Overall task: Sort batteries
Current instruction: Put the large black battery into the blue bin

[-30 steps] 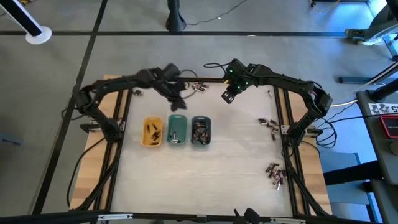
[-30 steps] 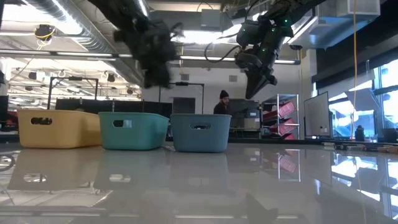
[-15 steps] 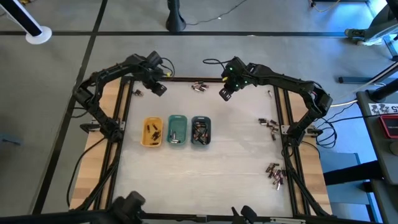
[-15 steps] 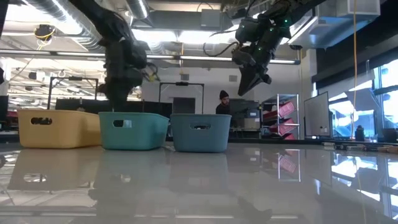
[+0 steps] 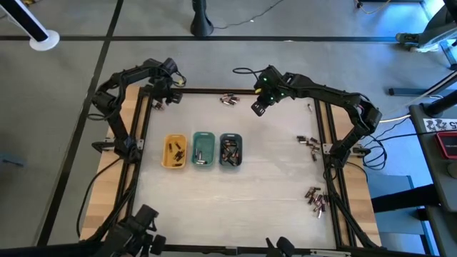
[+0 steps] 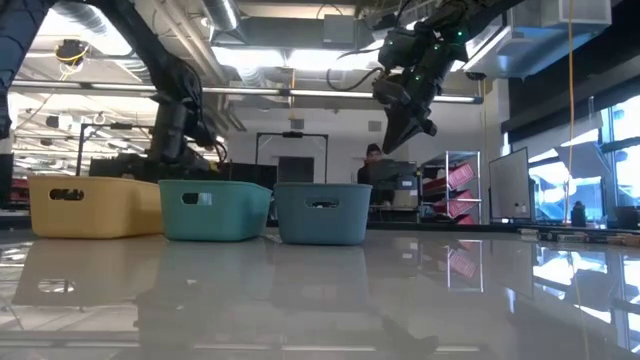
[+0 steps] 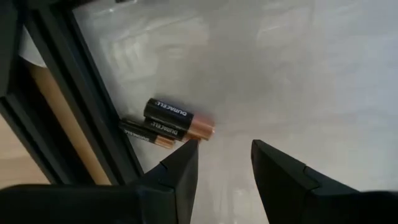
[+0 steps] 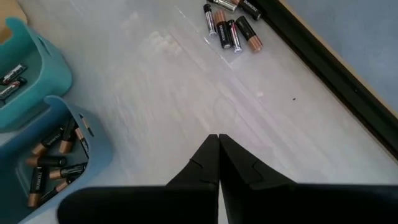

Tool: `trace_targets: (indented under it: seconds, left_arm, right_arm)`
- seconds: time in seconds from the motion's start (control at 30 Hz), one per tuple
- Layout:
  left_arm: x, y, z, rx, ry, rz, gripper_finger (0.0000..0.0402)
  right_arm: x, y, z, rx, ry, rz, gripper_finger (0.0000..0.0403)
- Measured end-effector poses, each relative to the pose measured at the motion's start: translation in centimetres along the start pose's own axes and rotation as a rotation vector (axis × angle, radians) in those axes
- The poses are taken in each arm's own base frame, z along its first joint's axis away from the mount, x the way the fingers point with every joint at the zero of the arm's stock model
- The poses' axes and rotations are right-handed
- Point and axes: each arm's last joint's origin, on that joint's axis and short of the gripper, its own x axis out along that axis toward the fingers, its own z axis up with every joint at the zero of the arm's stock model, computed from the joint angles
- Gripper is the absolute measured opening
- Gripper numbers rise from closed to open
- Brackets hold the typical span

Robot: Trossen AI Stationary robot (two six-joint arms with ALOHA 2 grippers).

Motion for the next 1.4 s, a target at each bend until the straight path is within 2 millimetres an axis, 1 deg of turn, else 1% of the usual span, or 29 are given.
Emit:
trace_targets:
  seconds: [0.23, 0.33, 0.47, 0.63, 0.73, 0.8, 0.87, 1.0, 1.2, 1.33, 1.4]
  left_arm:
    - [0.1, 0.0, 0.1, 0.009, -0.013, 0.021, 0.0153]
    - [0.1, 0.0, 0.2, 0.049, -0.023, 0.02, 0.0159]
    - [-0.1, -0.7, 0.0, 0.219, -0.014, 0.025, 0.0171]
    - [-1.3, -3.0, 0.0, 0.454, -0.054, 0.036, 0.02]
    - [-2.2, -4.1, -0.1, 0.585, -0.075, 0.109, 0.0222]
    - [-2.3, -4.5, -0.1, 0.635, -0.066, 0.179, 0.0237]
    - [-2.0, -4.6, -0.1, 0.68, -0.039, 0.208, 0.0251]
    - [-1.1, -4.3, 0.1, 0.687, 0.019, 0.212, 0.0268]
    - [0.9, -3.1, 0.0, 0.64, 0.217, 0.211, 0.0269]
    - [2.0, -2.6, 0.5, 0.655, 0.254, 0.285, 0.0266]
    - [2.5, -2.8, 0.6, 0.692, 0.275, 0.31, 0.0266]
  right_arm:
    - [0.0, 0.0, 0.1, -0.013, -0.011, -0.002, 0.0003]
    - [0.0, -0.3, 0.2, -0.016, -0.018, -0.019, 0.0003]
    - [-0.1, -0.8, 0.3, -0.019, -0.028, -0.028, 0.0003]
    - [-0.2, -1.2, 0.6, -0.011, -0.053, -0.025, 0.0003]
    - [-0.2, -1.5, 0.7, -0.003, -0.067, -0.007, 0.0003]
    - [-0.2, -1.5, 0.7, 0.0, -0.065, 0.006, 0.0003]
    - [-0.2, -1.5, 0.7, -0.001, -0.064, 0.009, 0.0003]
    - [-0.2, -1.4, 0.7, -0.001, -0.058, 0.015, 0.0003]
    - [-0.2, -1.3, 0.3, 0.007, -0.023, 0.038, 0.0003]
    - [-0.2, -1.4, 0.2, 0.004, -0.004, 0.037, 0.0003]
    - [-0.2, -1.4, 0.2, 0.003, -0.004, 0.037, 0.0003]
